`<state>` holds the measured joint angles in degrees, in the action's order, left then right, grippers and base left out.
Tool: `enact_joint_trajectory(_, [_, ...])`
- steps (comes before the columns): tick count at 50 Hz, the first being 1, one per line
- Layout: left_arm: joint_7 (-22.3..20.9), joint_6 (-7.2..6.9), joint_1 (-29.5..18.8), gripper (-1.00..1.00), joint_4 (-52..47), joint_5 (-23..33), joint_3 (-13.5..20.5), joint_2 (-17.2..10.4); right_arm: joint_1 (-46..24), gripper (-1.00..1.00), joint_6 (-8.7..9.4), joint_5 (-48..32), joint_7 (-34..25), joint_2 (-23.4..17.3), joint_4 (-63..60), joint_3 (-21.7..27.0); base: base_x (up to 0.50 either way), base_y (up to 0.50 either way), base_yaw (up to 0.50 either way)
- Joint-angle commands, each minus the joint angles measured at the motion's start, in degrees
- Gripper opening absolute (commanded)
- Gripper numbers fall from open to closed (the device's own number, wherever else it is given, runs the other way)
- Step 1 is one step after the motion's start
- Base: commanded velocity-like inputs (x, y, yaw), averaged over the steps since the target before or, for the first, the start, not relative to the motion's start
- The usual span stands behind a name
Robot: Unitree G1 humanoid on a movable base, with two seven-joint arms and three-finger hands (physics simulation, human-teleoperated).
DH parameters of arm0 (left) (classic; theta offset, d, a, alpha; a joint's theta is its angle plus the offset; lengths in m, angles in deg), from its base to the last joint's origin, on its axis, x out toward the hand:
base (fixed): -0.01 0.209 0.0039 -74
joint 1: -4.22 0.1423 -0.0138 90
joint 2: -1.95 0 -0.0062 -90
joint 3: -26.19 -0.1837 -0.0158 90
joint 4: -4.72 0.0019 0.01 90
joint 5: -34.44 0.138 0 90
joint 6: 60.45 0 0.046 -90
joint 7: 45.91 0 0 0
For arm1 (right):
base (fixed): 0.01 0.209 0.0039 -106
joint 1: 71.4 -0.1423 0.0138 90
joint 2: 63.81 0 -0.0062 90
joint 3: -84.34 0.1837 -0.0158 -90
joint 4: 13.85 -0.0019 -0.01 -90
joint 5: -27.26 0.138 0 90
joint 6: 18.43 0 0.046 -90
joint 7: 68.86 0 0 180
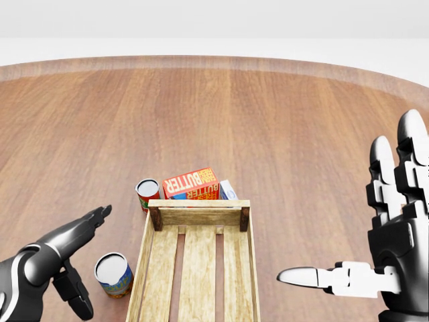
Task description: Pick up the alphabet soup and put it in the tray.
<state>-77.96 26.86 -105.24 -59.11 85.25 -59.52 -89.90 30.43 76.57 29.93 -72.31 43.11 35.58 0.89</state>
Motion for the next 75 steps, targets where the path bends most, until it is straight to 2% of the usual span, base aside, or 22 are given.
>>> enact_joint_trajectory(1, [2.2,-2.31,-3.1,1.00,4.5,3.4,-1.8,2.0,0.3,1.00,0.00,0.1,-0.2,0.1,0.6,0.1,0.00,0.00,0.00])
enact_joint_trajectory(6, [1.0,-2.31,-3.8,1.00,3.5,3.5,-2.2,2.6,0.4,1.00,0.00,0.2,-0.3,0.1,0.3,0.3,0.00,0.00,0.00])
enact_joint_trajectory(9, [3.8,-2.31,-4.0,1.00,5.5,4.6,-2.9,2.6,0.7,1.00,0.00,0.2,-0.3,0.2,0.3,0.1,0.00,0.00,0.00])
enact_joint_trajectory(32, [4.7,-2.31,-5.1,1.00,10.1,5.5,-3.8,2.8,0.3,1.00,0.00,0.3,-0.3,0.2,-0.2,0.6,0.00,0.00,0.00])
enact_joint_trajectory(55, [8.8,-2.31,-9.0,1.00,19.6,4.0,-4.8,3.0,0.9,1.00,0.00,0.8,-0.5,0.3,0.5,0.2,0.00,0.00,0.00])
enact_joint_trajectory(63, [10.2,-1.49,-10.2,1.00,22.8,3.7,-5.4,2.9,0.9,1.00,0.00,0.7,-0.4,0.2,0.1,0.1,0.00,0.00,0.00])
enact_joint_trajectory(67, [11.5,-0.54,-11.0,1.00,25.5,3.5,-5.5,2.7,0.9,1.00,0.00,0.5,-0.3,0.2,-0.1,0.0,0.00,0.00,0.00])
enact_joint_trajectory(71, [11.3,-0.58,-10.9,1.00,25.5,3.4,-5.6,2.6,0.8,1.00,0.00,0.4,-0.2,0.2,-0.1,-0.2,0.00,0.00,0.00])
enact_joint_trajectory(75, [11.8,-0.06,-11.8,1.00,27.0,3.4,-5.8,2.5,0.9,1.00,0.00,0.3,-0.2,0.2,0.0,-0.3,0.00,0.00,0.00])
